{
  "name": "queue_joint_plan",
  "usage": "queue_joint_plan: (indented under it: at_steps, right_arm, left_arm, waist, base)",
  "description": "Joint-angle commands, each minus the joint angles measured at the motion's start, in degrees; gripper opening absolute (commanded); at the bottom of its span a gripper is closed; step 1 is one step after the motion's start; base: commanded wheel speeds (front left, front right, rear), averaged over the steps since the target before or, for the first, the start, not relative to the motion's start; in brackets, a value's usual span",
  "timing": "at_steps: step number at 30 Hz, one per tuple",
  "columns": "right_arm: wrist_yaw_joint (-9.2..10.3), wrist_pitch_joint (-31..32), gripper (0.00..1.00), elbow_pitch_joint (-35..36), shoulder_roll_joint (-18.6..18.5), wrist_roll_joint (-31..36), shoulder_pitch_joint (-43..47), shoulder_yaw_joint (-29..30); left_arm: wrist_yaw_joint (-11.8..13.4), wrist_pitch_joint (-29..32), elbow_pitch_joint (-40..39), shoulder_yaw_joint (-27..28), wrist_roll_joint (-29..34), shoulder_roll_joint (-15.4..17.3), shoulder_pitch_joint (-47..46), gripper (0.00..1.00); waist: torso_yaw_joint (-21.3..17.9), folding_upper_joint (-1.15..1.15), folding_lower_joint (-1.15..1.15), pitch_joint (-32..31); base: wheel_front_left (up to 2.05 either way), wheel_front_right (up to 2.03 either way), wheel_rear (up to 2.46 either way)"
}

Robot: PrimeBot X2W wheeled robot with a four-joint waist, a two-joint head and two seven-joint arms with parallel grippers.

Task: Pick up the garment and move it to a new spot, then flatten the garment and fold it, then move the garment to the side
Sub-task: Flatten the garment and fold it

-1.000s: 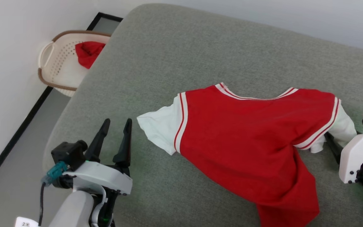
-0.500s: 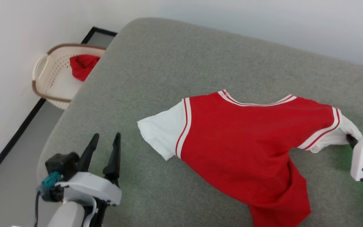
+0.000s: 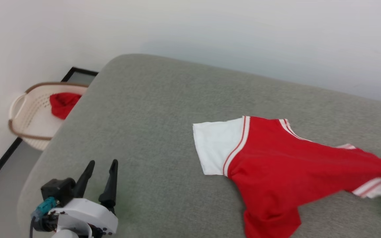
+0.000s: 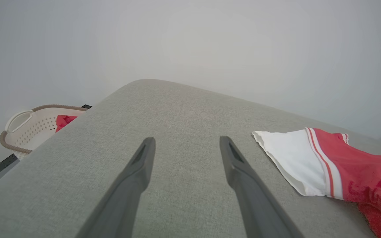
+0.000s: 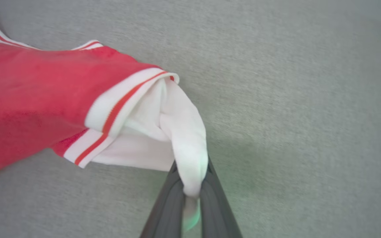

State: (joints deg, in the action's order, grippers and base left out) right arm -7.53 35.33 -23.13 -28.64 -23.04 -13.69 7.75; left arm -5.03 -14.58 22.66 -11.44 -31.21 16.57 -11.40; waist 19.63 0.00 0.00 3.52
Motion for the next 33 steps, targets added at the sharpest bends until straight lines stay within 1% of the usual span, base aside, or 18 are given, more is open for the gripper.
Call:
queue_joint_plan:
  at_steps: [1, 3, 7, 8, 9, 10, 11, 15, 18, 20, 24, 27, 31, 33]
  right_arm:
    - [0.08, 0.9, 0.0, 0.3, -1.0, 0.2, 2.0, 1.5]
    - [0.08, 1.5, 0.0, 0.5, -1.2, 0.1, 3.2, 2.9]
    - [0.08, 1.1, 0.0, -0.3, 0.2, 0.4, 4.8, 4.3]
    - [0.08, 1.0, 0.09, -0.8, 0.7, 0.7, 4.8, 4.5]
    - [0.08, 0.9, 0.36, -1.4, 1.0, 1.0, 4.8, 4.5]
    - [0.08, 0.8, 0.49, -1.8, 1.5, 1.3, 4.5, 4.4]
    - [0.08, 0.6, 1.0, -2.3, 2.0, 1.5, 3.9, 4.2]
    - [0.08, 0.6, 1.0, -2.5, 2.7, 1.7, 2.4, 3.0]
    - [0.08, 0.6, 1.0, -1.4, 2.7, 1.4, 1.2, 1.6]
    - [0.08, 0.7, 1.0, -0.1, 2.8, 0.9, 0.6, 0.7]
    - [0.07, -1.6, 1.0, 4.4, 2.9, 0.7, 0.7, -1.2]
    - [0.07, -5.9, 1.0, 8.7, 3.7, 0.4, 2.0, -2.2]
    - [0.07, -14.9, 1.0, 14.7, 5.2, 1.7, 4.3, -3.8]
    - [0.07, -19.7, 1.0, 16.8, 6.8, 2.4, 6.0, -3.8]
  left_arm:
    - [0.2, 0.3, -0.5, 0.0, -0.1, 0.5, 0.8, 1.0]
    - [0.4, 0.7, -0.9, -0.1, -0.3, 0.5, 1.2, 1.0]
    - [0.3, 1.6, -1.6, -0.5, -0.4, 0.7, 1.6, 1.0]
    - [0.3, 1.8, -1.6, -0.7, -0.5, 0.8, 1.7, 1.0]
    - [0.2, 2.1, -1.8, -0.9, -0.6, 0.7, 1.7, 1.0]
    - [0.1, 2.3, -1.8, -1.0, -0.8, 0.7, 1.7, 1.0]
    - [0.1, 2.6, -1.9, -1.1, -0.9, 0.9, 1.7, 1.0]
    - [0.1, 3.3, -2.3, -1.1, -1.2, 1.3, 1.6, 1.0]
    - [0.3, 3.9, -2.8, -0.8, -1.5, 2.0, 1.2, 1.0]
    - [0.4, 4.4, -3.4, -0.6, -1.7, 2.4, 1.0, 1.0]
    - [0.4, 6.2, -4.5, -0.5, -2.4, 3.5, 0.5, 1.0]
    - [0.2, 7.9, -5.7, -0.6, -2.7, 4.4, -0.1, 1.0]
    - [0.2, 11.0, -7.0, -0.7, -3.3, 5.8, -1.0, 1.0]
    - [0.1, 13.3, -7.6, -0.7, -4.2, 6.5, -1.9, 1.0]
  waist:
    - [-2.6, 0.0, 0.0, -2.3]
    - [-3.3, 0.0, 0.0, -2.5]
    - [-4.4, 0.0, 0.0, -2.6]
    - [-4.7, 0.0, 0.0, -2.6]
    - [-4.9, 0.0, 0.0, -2.6]
    - [-5.3, 0.0, 0.0, -2.6]
    - [-5.7, 0.0, 0.0, -2.5]
    - [-7.2, 0.0, 0.0, -2.4]
    - [-9.2, 0.0, 0.0, -2.2]
    - [-10.8, 0.0, 0.0, -2.1]
    - [-13.8, 0.0, 0.0, -1.9]
    - [-16.0, 0.0, 0.0, -2.0]
    - [-19.0, 0.0, 0.0, -1.8]
    - [-20.3, 0.0, 0.0, -1.4]
  base:
    - [0.0, 0.0, 0.0]
    - [0.0, 0.0, 0.0]
    - [0.0, 0.0, 0.0]
    - [0.0, 0.0, 0.0]
    - [0.0, 0.0, 0.0]
    - [0.0, 0.0, 0.0]
    - [0.0, 0.0, 0.0]
    - [0.0, 0.0, 0.0]
    - [0.0, 0.0, 0.0]
    - [0.0, 0.0, 0.0]
    - [0.0, 0.0, 0.0]
    - [0.0, 0.0, 0.0]
    - [0.0, 0.0, 0.0]
    - [0.0, 0.0, 0.0]
